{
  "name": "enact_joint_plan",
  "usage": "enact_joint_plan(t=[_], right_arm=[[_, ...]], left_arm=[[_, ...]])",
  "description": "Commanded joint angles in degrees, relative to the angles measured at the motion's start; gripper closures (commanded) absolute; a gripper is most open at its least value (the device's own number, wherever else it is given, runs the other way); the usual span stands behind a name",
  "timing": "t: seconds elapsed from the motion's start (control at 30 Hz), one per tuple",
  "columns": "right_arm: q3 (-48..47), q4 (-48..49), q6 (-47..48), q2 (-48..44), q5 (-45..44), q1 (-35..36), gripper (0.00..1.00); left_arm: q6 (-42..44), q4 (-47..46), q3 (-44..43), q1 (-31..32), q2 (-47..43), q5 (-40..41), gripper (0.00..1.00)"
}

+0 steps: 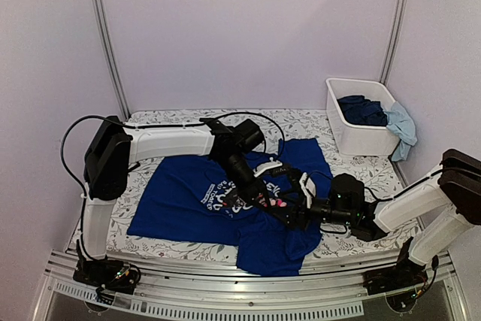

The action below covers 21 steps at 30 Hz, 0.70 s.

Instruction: Pin the brooch onto the clothing

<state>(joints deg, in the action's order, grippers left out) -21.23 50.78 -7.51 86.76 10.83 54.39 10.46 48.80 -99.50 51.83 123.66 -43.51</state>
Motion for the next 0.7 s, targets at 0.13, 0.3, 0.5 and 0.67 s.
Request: enact_joint_plan(t=[0.13, 0.3, 0.5, 0.67], right_arm=[[2.06, 3.34, -4.84, 0.95, -2.02, 0.34, 0.47], [1.78, 4.69, -8.71, 2.62, -2.87, 0.32, 0.52], [1.64, 6.79, -10.9, 3.2, -3.92, 0.34, 0.54], [2.79, 8.87, -12.37, 3.47, -4.17, 0.28, 0.62]], left_arm=[[-0.25, -0.31, -0.87, -0.24, -1.27, -1.14, 1.0], [0.04, -0.72, -1.02, -0.15, -1.2, -1.64, 1.0], [-0.04, -1.26, -1.36, -0.12, -0.88, -2.05, 1.0], [0.02, -1.8, -1.17, -0.15, -0.73, -2.53, 1.0]])
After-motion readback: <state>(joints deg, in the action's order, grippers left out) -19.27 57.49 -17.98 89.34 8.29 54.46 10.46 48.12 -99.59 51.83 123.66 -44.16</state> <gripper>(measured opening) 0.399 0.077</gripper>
